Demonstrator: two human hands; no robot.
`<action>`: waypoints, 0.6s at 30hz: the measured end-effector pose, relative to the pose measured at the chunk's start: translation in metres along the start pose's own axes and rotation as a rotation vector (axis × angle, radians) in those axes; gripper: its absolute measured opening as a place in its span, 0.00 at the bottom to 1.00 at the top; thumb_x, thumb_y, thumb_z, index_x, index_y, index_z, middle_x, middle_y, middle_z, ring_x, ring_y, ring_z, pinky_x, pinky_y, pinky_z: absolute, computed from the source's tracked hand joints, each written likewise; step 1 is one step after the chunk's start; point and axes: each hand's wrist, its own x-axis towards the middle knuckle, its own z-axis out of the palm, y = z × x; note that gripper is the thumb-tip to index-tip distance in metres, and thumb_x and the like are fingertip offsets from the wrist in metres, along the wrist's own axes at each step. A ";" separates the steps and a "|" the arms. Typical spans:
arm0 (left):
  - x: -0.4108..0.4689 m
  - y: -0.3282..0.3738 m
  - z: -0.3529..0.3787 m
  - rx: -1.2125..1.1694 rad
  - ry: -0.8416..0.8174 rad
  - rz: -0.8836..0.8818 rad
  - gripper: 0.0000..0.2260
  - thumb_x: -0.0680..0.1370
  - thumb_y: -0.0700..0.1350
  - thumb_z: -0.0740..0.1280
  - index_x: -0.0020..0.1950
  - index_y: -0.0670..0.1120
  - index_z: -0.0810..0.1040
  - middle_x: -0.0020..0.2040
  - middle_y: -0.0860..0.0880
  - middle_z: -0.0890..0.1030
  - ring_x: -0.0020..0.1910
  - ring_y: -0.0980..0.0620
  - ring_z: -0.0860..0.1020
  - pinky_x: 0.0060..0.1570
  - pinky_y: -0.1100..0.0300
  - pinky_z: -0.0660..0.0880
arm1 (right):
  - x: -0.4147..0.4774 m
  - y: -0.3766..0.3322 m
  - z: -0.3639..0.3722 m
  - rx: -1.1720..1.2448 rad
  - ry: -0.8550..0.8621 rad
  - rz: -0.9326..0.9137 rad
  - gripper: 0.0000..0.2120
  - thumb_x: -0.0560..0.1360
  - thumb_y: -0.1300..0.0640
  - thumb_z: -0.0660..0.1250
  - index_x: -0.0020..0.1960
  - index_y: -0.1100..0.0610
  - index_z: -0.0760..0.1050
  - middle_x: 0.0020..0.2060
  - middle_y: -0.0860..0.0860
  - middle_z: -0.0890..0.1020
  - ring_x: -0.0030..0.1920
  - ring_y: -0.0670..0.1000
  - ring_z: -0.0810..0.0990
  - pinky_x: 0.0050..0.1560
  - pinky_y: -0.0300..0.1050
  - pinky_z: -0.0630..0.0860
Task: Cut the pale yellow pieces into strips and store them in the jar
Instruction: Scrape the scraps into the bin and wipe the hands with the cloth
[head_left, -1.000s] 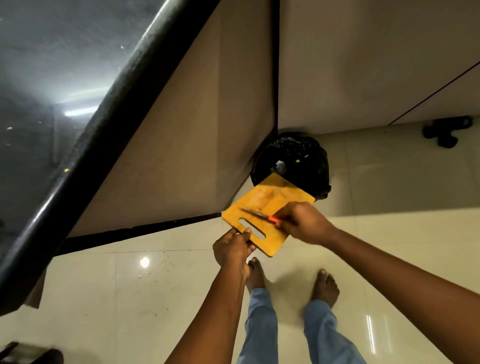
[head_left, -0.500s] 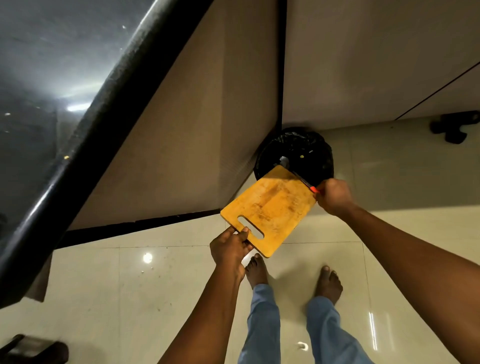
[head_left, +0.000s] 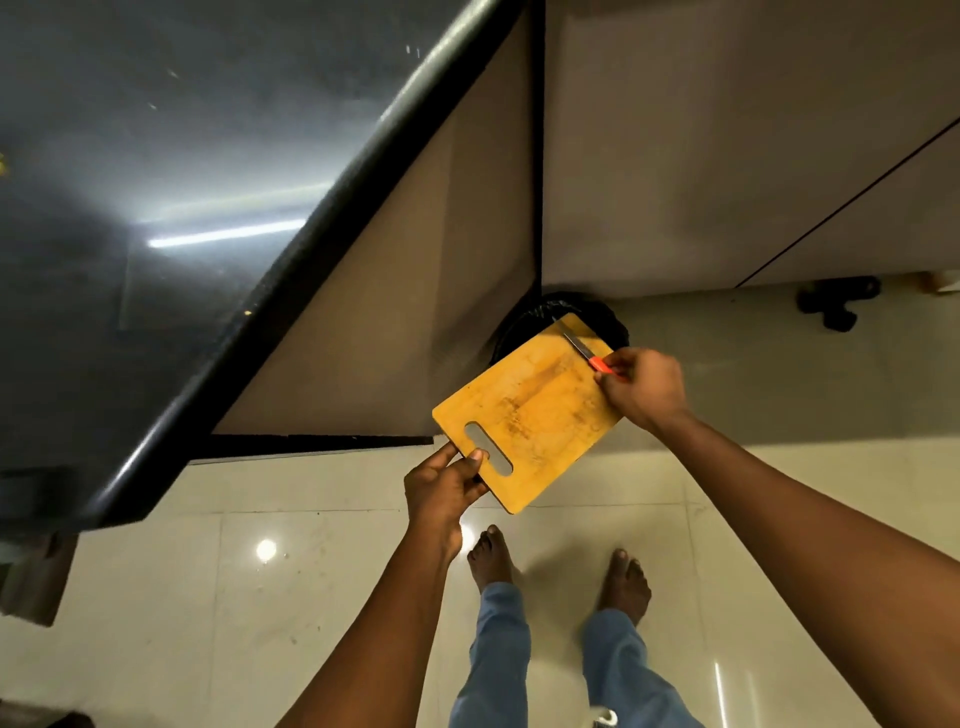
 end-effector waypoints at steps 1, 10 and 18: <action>-0.007 0.002 0.001 0.010 -0.018 0.017 0.16 0.76 0.32 0.69 0.62 0.41 0.79 0.51 0.39 0.84 0.43 0.48 0.85 0.36 0.58 0.81 | -0.006 -0.002 -0.011 0.005 0.008 0.006 0.13 0.72 0.53 0.73 0.55 0.55 0.82 0.47 0.51 0.85 0.48 0.51 0.82 0.50 0.40 0.75; -0.115 0.046 0.018 0.112 -0.072 0.150 0.18 0.74 0.33 0.71 0.64 0.38 0.77 0.49 0.43 0.85 0.47 0.45 0.85 0.44 0.51 0.82 | -0.096 -0.039 -0.137 0.080 0.112 0.052 0.10 0.69 0.56 0.76 0.49 0.56 0.84 0.37 0.47 0.82 0.39 0.47 0.79 0.45 0.37 0.72; -0.205 0.111 0.028 0.135 -0.080 0.312 0.11 0.73 0.33 0.72 0.55 0.35 0.81 0.43 0.41 0.85 0.42 0.44 0.85 0.36 0.57 0.80 | -0.166 -0.094 -0.222 0.118 0.257 0.022 0.05 0.72 0.54 0.74 0.44 0.56 0.82 0.33 0.46 0.80 0.35 0.46 0.77 0.37 0.39 0.69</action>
